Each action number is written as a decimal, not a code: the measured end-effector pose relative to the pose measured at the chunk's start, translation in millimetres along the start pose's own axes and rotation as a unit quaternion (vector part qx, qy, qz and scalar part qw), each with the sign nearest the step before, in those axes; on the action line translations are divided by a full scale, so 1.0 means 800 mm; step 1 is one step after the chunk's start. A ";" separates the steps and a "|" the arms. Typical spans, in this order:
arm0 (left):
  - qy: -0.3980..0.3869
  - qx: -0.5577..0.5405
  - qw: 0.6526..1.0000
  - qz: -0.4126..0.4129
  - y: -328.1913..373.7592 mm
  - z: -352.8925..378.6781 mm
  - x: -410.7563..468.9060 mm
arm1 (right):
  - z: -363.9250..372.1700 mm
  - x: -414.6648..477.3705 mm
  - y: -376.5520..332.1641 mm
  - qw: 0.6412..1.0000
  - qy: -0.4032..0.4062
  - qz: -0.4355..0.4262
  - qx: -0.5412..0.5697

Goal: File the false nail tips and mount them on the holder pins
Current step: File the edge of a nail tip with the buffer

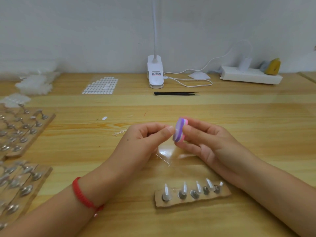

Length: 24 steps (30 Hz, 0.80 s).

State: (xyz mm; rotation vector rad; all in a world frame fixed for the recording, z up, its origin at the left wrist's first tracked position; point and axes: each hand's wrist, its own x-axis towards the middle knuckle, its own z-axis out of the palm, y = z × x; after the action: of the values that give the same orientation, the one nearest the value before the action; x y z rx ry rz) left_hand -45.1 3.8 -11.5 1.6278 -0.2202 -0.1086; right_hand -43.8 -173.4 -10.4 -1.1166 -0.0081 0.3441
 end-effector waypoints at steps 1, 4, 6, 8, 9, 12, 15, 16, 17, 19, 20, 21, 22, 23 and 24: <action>-0.002 -0.002 1.000 0.000 0.000 0.000 0.000 | -0.001 0.001 -0.001 1.000 0.006 0.002 0.012; 0.018 -0.011 1.000 -0.008 0.000 -0.002 0.001 | 0.001 -0.001 -0.002 0.999 -0.021 0.017 -0.022; 0.010 -0.005 1.000 -0.014 -0.001 -0.004 0.003 | 0.004 -0.003 -0.001 0.998 -0.038 0.023 -0.051; -0.001 -0.002 1.000 -0.025 0.000 -0.006 0.003 | 0.003 -0.002 -0.001 0.999 -0.017 0.017 -0.036; 0.001 -0.006 0.999 -0.031 0.000 -0.007 0.003 | 0.002 -0.001 -0.002 1.000 -0.004 0.013 -0.021; 0.011 -0.014 0.999 -0.038 -0.001 -0.009 0.004 | 0.003 -0.001 -0.002 1.000 -0.004 0.011 -0.021; -0.019 0.010 0.999 -0.026 0.000 -0.006 0.002 | 0.005 -0.002 -0.001 0.999 -0.005 0.008 -0.040; -0.032 0.015 0.999 -0.023 0.002 -0.005 0.002 | 0.004 -0.002 -0.001 0.999 0.004 0.006 -0.034; -0.040 0.015 0.999 -0.024 0.003 -0.004 0.001 | 0.003 -0.002 -0.002 1.000 0.011 0.005 -0.027; -0.033 0.005 0.999 -0.040 0.004 -0.006 0.002 | 0.003 -0.002 -0.003 1.000 0.004 0.010 -0.027; -0.027 0.002 0.999 -0.047 0.004 -0.007 0.002 | 0.003 -0.002 -0.002 0.999 -0.007 0.015 -0.037; -0.028 0.005 0.999 -0.044 0.003 -0.008 0.002 | 0.004 -0.002 -0.002 0.999 -0.015 0.017 -0.049; -0.038 0.014 0.999 -0.034 0.003 -0.007 0.001 | 0.005 -0.002 -0.001 0.998 -0.016 0.016 -0.054; -0.054 0.027 0.998 -0.020 0.002 -0.005 0.000 | 0.004 -0.001 0.000 0.999 -0.009 0.013 -0.049; -0.069 0.040 0.997 -0.008 0.003 -0.003 -0.001 | 0.002 0.000 0.000 0.999 0.001 0.010 -0.038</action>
State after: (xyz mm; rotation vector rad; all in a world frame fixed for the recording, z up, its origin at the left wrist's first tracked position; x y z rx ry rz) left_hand -45.7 6.0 -9.0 1.7038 -0.3206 -0.2271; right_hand -44.5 -171.8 -9.5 -1.1940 -0.0077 0.3628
